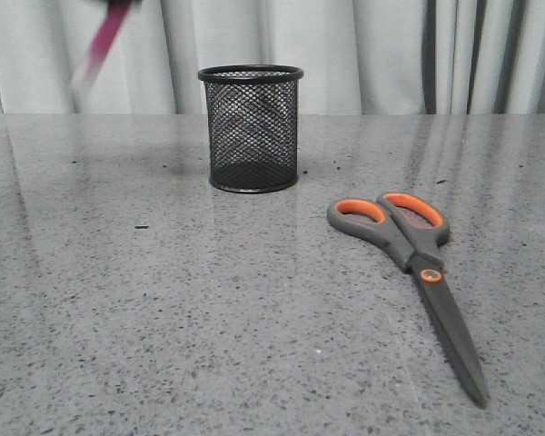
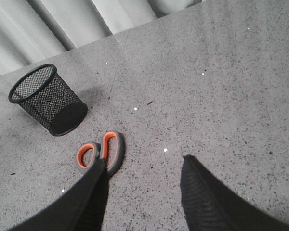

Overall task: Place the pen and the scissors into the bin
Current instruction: 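Lift the pink marker with the left gripper over the mesh cup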

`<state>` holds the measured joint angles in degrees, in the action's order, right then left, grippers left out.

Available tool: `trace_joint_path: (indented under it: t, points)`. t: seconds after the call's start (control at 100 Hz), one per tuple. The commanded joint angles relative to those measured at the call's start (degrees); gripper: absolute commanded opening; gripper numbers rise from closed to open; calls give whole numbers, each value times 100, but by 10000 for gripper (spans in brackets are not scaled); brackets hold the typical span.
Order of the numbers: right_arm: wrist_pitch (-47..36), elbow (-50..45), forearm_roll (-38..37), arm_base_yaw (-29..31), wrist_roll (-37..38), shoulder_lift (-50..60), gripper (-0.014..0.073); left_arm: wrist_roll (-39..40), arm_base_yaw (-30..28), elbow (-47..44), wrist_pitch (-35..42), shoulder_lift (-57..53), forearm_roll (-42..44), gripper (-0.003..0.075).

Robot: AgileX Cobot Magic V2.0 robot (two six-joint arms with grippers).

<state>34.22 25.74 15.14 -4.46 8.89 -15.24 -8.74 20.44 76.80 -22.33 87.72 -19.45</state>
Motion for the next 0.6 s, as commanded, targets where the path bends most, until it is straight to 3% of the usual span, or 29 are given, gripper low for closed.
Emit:
trace_joint_path:
  t: [0.0,0.32,0.59]
  points:
    - [-366,208,-12,-9,-64,-92,313,-25,184,194,1499,-475,-908,-19]
    - [-386,208,-12,-9,-64,-92,313,-124,1620,194,3199,-47,-543,-19]
    - [-182,208,-12,-9,-64,-92,313,-127,1739,194,3261,741,-276,-19]
